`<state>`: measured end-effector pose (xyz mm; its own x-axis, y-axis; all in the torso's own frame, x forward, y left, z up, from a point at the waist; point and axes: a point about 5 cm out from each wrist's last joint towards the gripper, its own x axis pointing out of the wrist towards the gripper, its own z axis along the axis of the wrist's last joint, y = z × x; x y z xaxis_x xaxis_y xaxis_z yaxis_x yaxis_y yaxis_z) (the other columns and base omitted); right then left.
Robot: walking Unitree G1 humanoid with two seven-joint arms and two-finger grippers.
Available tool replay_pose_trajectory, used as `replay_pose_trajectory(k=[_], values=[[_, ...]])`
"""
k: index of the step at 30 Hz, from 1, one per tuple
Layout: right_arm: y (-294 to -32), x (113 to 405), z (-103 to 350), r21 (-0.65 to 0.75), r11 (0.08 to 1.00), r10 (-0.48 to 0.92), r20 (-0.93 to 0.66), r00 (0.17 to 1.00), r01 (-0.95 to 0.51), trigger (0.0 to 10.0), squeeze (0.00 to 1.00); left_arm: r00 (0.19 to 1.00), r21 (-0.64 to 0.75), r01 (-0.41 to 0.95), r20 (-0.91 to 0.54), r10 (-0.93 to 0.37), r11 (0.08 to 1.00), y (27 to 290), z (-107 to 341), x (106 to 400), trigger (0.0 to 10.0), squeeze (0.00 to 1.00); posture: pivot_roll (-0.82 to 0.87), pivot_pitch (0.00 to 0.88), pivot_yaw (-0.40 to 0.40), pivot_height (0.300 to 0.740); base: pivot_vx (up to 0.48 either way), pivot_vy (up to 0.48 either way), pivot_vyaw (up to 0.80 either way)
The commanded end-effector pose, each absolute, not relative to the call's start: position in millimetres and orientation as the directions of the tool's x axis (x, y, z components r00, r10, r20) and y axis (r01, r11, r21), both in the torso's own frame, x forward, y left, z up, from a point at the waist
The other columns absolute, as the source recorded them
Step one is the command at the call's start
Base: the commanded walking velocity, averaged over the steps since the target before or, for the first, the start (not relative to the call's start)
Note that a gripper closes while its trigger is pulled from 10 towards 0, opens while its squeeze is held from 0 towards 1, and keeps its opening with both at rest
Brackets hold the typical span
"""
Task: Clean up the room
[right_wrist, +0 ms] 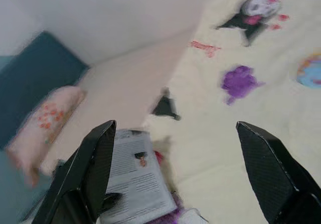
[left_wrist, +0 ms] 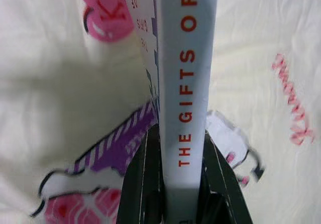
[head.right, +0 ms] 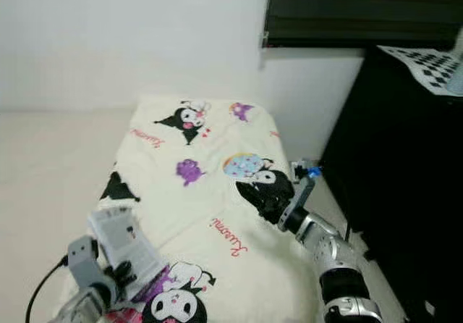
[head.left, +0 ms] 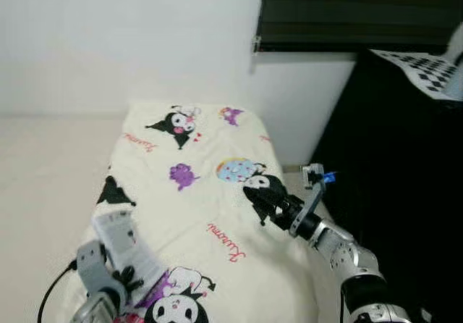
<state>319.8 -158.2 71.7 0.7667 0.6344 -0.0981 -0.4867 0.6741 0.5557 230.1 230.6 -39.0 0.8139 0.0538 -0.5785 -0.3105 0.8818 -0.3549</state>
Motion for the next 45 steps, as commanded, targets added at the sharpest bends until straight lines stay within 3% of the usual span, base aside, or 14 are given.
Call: replay_pose_trajectory(k=[1, 6, 9, 14, 16, 22, 45], values=[[-164.9, 313.5, 54.8, 0.528, 0.732, 0.597, -0.192, 0.779, -0.431, 10.0, 0.0, 0.79, -0.306, -0.321, -0.608, 0.076, 0.896, 235.6, -45.5, 219.8, 10.0, 0.0, -0.03, 0.0, -0.089, 0.74, 0.0, 0.0, 0.0], [-180.0, 305.3, 34.9, 0.532, 0.79, 0.488, -0.248, 0.837, -0.303, 10.0, 0.0, 0.725, -0.262, -0.363, -0.682, 0.094, 0.894, 236.6, -60.9, 199.0, 10.0, 0.0, -0.03, 0.0, -0.09, 0.74, 0.0, 0.0, 0.18], [-179.2, 305.2, 35.9, 0.563, 0.771, 0.484, -0.211, 0.849, -0.299, 10.0, 0.0, 0.71, -0.266, -0.381, -0.697, 0.096, 0.885, 236.5, -65.3, 191.9, 10.0, 0.0, -0.02, 0.0, -0.09, 0.74, 0.0, 0.0, 0.68], [-170.8, 303.7, 38.7, 0.584, 0.73, 0.527, -0.149, 0.837, -0.356, 10.0, 0.0, 0.61, -0.238, -0.529, -0.774, 0.171, 0.814, 236.6, -81.1, 164.8, 10.0, 0.0, -0.05, 0.0, -0.072, 0.74, 0.0, 0.0, 0.77], [-167.8, 303.9, 40.4, 0.587, 0.713, 0.545, -0.12, 0.83, -0.384, 10.0, 0.0, 0.632, -0.288, -0.56, -0.755, 0.176, 0.777, 234.7, -80.1, 167.8, 10.0, 0.0, -0.04, 0.0, -0.074, 0.74, 0.0, 0.0, 0.76], [-162.9, 306.1, 42.0, 0.584, 0.697, 0.565, -0.09, 0.82, -0.416, 10.0, 0.0, 0.704, -0.343, -0.504, -0.695, 0.147, 0.793, 233.3, -68.9, 190.1, 10.0, 0.0, -0.04, 0.0, -0.069, 0.74, 0.0, 0.0, 0.76], [-154.0, 312.3, 55.8, 0.564, 0.642, 0.631, -0.004, 0.776, -0.519, 10.0, 0.0, 0.661, -0.312, -0.518, -0.737, 0.141, 0.797, 236.6, -76.1, 175.9, 10.0, 0.0, -0.04, 0.0, -0.065, 0.74, 0.0, 0.0, 0.76]])
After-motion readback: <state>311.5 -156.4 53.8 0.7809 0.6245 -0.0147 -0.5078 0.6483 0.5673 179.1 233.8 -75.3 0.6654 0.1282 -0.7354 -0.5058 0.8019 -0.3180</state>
